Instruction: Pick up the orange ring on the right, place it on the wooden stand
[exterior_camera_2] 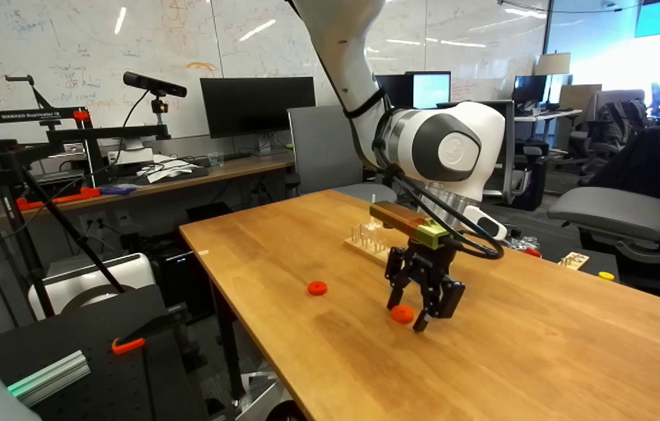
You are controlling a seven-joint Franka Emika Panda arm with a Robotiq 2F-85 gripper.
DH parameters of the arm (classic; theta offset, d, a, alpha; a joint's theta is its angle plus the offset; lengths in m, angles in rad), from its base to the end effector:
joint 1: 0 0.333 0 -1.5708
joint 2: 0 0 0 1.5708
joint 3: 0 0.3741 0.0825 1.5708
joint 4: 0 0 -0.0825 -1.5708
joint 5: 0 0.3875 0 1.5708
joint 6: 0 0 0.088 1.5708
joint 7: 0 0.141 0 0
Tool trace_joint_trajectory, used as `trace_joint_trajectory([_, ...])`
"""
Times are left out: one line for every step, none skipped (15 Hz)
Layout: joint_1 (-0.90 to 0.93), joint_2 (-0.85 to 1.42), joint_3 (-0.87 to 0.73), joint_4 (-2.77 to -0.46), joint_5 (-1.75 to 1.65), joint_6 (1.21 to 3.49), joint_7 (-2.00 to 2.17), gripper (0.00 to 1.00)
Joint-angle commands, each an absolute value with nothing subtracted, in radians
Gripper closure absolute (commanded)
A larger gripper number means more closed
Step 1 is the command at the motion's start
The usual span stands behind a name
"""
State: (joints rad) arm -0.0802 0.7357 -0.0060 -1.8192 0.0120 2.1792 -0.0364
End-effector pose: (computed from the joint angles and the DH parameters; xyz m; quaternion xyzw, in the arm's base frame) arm 0.6233 -0.0530 0.1145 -0.9820 0.0284 0.1863 0.0135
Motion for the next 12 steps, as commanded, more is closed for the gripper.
trace_joint_trajectory([-0.109, 0.739, 0.002, -1.793, 0.038, 2.141, -0.088, 0.64])
trace_joint_trajectory([-0.114, 0.737, 0.003, -1.790, 0.039, 2.133, -0.094, 0.71])
trace_joint_trajectory([-0.119, 0.736, 0.003, -1.787, 0.040, 2.126, -0.101, 0.80])
trace_joint_trajectory([-0.123, 0.733, 0.004, -1.782, 0.044, 2.117, -0.107, 0.82])
trace_joint_trajectory([-0.125, 0.735, 0.003, -1.778, 0.044, 2.112, -0.111, 0.81])
trace_joint_trajectory([-0.126, 0.736, 0.003, -1.777, 0.043, 2.109, -0.113, 0.82])
trace_joint_trajectory([-0.123, 0.733, 0.001, -1.781, 0.041, 2.111, -0.107, 0.82])
trace_joint_trajectory([-0.122, 0.728, 0.001, -1.787, 0.041, 2.117, -0.105, 0.82])
trace_joint_trajectory([-0.120, 0.722, 0.002, -1.792, 0.042, 2.122, -0.101, 0.82])
trace_joint_trajectory([-0.117, 0.712, 0.004, -1.801, 0.044, 2.126, -0.096, 0.82])
trace_joint_trajectory([-0.114, 0.703, 0.007, -1.808, 0.045, 2.131, -0.094, 0.82])
trace_joint_trajectory([-0.111, 0.695, 0.009, -1.814, 0.048, 2.136, -0.089, 0.82])
